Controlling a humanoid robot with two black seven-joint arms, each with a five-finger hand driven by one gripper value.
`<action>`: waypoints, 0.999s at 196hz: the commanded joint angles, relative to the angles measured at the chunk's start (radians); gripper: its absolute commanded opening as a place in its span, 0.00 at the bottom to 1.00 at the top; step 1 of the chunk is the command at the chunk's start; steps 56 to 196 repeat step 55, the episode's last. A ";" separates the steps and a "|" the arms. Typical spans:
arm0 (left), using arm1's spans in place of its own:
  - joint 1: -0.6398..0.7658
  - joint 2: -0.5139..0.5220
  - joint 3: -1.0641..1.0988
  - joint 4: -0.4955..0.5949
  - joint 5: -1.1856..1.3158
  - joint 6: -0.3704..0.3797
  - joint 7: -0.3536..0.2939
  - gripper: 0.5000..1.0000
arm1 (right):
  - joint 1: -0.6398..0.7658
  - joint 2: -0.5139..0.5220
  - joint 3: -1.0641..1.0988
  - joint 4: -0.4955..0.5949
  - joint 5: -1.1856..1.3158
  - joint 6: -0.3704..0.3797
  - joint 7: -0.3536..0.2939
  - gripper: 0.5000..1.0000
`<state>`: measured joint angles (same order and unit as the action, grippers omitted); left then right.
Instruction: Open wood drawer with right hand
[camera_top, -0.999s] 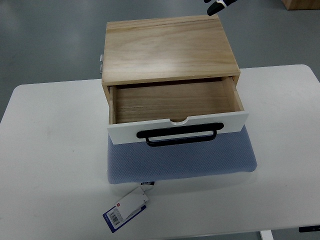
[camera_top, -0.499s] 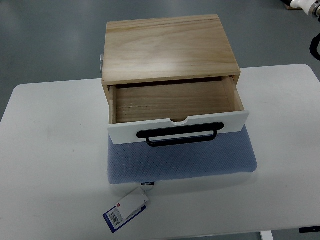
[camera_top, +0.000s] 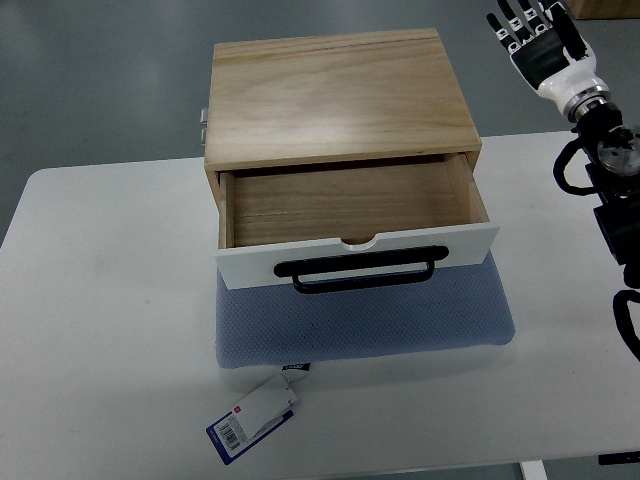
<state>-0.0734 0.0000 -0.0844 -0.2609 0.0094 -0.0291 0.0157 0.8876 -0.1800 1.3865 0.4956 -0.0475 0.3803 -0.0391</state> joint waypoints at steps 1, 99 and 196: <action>0.000 0.000 0.000 0.000 0.000 0.000 0.000 1.00 | -0.009 0.004 0.000 0.000 0.000 0.009 0.007 0.89; 0.001 0.000 0.000 -0.001 0.000 0.000 0.035 1.00 | -0.025 0.014 0.000 0.000 0.000 0.028 0.013 0.89; 0.001 0.000 0.000 -0.001 0.000 0.000 0.035 1.00 | -0.025 0.014 0.000 0.000 0.000 0.028 0.013 0.89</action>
